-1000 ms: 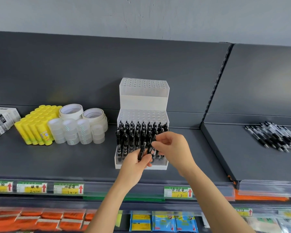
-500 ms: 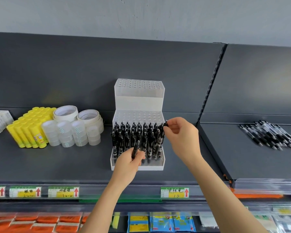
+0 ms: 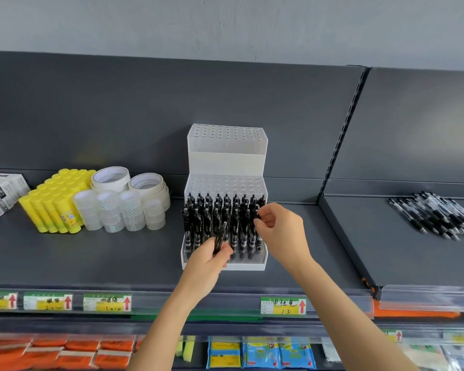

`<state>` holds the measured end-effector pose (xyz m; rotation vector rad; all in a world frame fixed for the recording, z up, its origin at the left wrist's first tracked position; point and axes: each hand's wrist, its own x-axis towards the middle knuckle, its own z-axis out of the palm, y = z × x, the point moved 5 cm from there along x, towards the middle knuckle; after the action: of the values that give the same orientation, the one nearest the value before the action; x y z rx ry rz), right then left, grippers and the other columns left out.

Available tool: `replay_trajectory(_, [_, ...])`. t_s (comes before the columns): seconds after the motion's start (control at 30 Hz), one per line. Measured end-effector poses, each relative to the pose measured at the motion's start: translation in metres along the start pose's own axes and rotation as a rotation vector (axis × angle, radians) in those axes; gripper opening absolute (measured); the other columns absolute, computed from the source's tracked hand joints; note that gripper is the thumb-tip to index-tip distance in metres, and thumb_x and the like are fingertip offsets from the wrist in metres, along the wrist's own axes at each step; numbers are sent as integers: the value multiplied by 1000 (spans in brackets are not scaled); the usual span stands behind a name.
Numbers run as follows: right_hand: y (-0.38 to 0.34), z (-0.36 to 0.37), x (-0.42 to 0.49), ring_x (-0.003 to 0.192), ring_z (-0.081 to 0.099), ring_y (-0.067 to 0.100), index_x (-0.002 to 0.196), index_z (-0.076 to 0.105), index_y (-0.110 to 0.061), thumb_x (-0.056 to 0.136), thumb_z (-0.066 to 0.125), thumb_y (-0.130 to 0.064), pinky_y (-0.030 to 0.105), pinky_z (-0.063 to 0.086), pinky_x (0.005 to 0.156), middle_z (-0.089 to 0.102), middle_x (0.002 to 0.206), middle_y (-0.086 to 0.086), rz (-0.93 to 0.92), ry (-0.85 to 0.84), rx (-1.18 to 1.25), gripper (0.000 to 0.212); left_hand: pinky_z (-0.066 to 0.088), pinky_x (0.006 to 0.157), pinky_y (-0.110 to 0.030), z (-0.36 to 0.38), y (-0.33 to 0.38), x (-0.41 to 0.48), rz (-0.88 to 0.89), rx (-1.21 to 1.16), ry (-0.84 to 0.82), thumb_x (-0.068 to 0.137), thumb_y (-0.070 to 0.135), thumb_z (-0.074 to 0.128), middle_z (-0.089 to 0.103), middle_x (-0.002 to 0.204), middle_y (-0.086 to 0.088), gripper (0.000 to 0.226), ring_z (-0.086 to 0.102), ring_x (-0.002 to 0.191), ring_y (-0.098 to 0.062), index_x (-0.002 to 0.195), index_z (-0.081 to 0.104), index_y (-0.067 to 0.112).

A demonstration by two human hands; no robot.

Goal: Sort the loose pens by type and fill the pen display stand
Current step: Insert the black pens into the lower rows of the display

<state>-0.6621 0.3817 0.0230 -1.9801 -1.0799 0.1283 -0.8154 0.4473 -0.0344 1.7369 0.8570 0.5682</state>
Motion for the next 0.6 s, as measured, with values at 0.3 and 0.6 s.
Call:
replay_trajectory(0.3, [1,-11,-12,78,60,15,97,66,-15,86,66,-17,27,50,73,65,84,-1,-13,82,-1,11,42,64,-14,11,4,0,37,85,-63,99,14,45,56,76,3,13,50,59,4,97,58,16])
replay_trajectory(0.6, [-4,-8,-21,67,59,1,86,66,-19,80,71,-19,15,50,63,66,74,-10,54,-118,209,7,41,59,-18,26,27,8,209,220,78,87,11,64,61,69,2,9,55,63,-8,81,60,16])
